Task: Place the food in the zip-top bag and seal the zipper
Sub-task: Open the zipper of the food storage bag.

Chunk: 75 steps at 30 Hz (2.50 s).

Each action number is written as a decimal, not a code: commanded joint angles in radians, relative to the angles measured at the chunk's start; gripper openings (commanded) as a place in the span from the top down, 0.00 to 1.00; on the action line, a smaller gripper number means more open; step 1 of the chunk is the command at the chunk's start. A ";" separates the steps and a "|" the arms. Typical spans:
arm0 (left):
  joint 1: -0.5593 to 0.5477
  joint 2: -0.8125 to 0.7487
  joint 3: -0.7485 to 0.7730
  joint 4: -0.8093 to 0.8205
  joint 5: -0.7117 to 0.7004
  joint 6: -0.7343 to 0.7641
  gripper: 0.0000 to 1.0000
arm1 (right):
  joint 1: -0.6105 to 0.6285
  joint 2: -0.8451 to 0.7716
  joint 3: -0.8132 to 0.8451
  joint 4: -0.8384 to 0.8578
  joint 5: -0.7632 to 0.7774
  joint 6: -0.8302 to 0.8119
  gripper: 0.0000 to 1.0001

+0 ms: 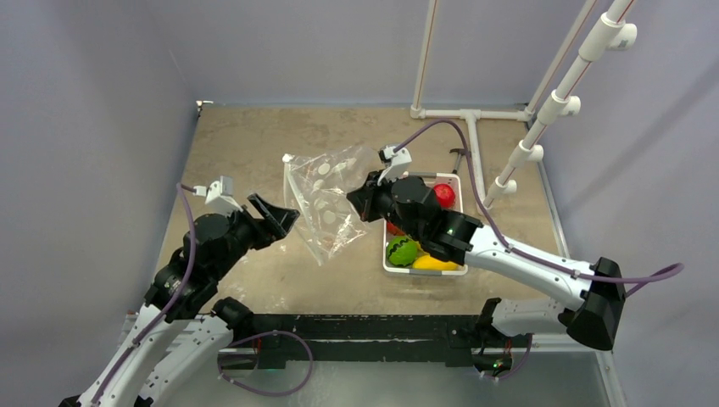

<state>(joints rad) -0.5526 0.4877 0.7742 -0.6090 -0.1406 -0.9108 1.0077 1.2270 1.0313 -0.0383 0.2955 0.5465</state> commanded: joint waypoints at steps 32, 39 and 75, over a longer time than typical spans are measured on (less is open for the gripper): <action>-0.003 0.041 0.090 0.044 0.009 0.023 1.00 | 0.005 -0.008 -0.052 0.143 -0.101 0.013 0.83; -0.002 0.072 0.163 -0.007 -0.075 0.091 1.00 | 0.005 0.028 -0.022 0.112 -0.062 0.015 0.47; -0.002 0.325 0.439 -0.229 -0.355 0.388 1.00 | 0.210 0.453 0.668 -0.308 0.289 0.037 0.30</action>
<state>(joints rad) -0.5526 0.8196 1.1698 -0.8257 -0.4576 -0.5541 1.2057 1.6421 1.6207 -0.2836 0.4980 0.5591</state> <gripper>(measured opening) 0.005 0.696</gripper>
